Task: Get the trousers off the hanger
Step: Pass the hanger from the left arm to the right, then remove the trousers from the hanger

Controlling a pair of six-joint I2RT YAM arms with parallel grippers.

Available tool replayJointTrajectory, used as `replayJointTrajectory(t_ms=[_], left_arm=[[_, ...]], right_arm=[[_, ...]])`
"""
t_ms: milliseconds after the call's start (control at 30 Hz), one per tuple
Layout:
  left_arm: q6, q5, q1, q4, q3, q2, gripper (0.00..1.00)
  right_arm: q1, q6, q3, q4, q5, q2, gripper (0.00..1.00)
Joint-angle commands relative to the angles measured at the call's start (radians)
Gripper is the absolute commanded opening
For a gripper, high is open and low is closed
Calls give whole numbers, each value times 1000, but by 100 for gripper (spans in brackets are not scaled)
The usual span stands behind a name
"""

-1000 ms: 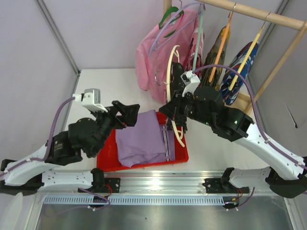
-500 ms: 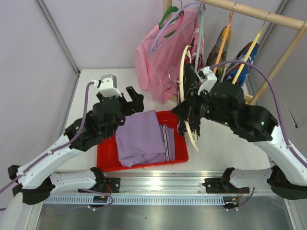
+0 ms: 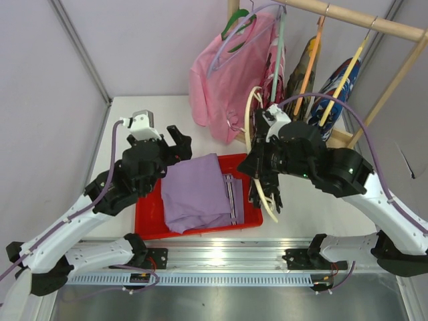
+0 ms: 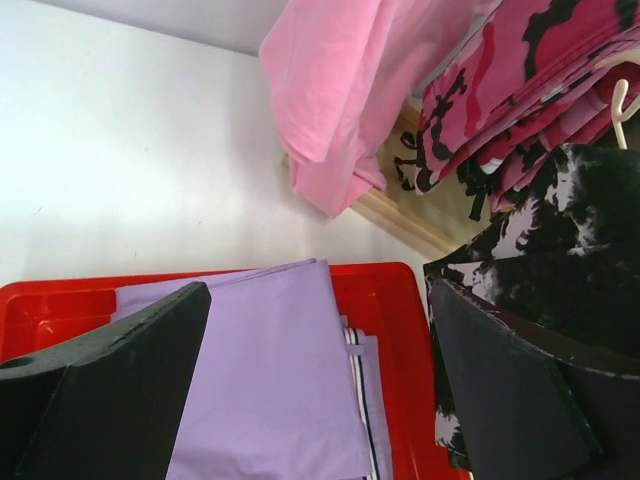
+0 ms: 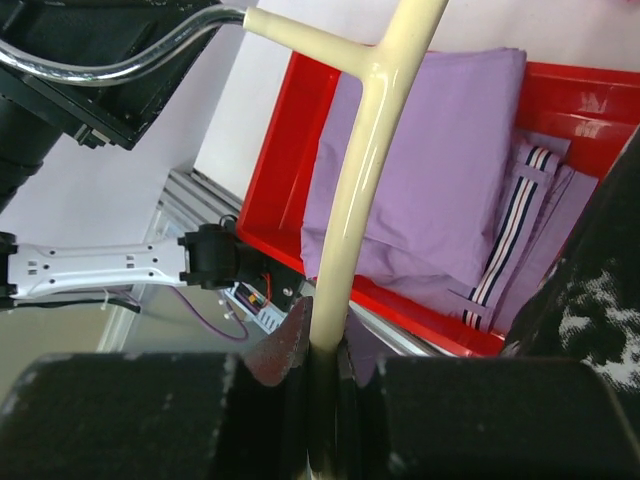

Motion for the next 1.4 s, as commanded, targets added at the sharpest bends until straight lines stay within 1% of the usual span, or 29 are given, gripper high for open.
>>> replayJointTrajectory(t_ms=[0,167,367,567,600,667,733,900,1067,1200,1267,1367], left_arm=[[-26,11,27,6,-25,-37,98],[-45,8,56,-11,-74,-78,99],[-85,24,115,-31,-146,-130,99],[-136,44,217,-83,-210,-196,100],[-148,47,248,-91,-215,-215,99],[-177,76,279,-103,-255,-238,100],[-203,97,317,-109,-297,-276,99],[-225,131,386,-149,-348,-322,99],[-228,136,411,-182,-361,-358,100],[-225,125,424,-215,-355,-376,99],[-222,126,428,-226,-353,-388,99],[-223,119,429,-249,-347,-401,99]], right_arm=[[44,-56,28,194,23,42,0],[99,-56,34,240,46,125,0],[136,-24,25,377,46,231,0],[156,31,15,506,22,339,0],[158,37,18,520,17,352,0],[165,59,22,558,5,382,0],[165,83,20,578,-1,401,0],[173,145,-6,638,2,447,0],[191,227,-79,739,5,462,0],[213,254,-104,794,37,485,0],[219,264,-110,846,26,504,0],[227,264,-81,876,-9,543,0]])
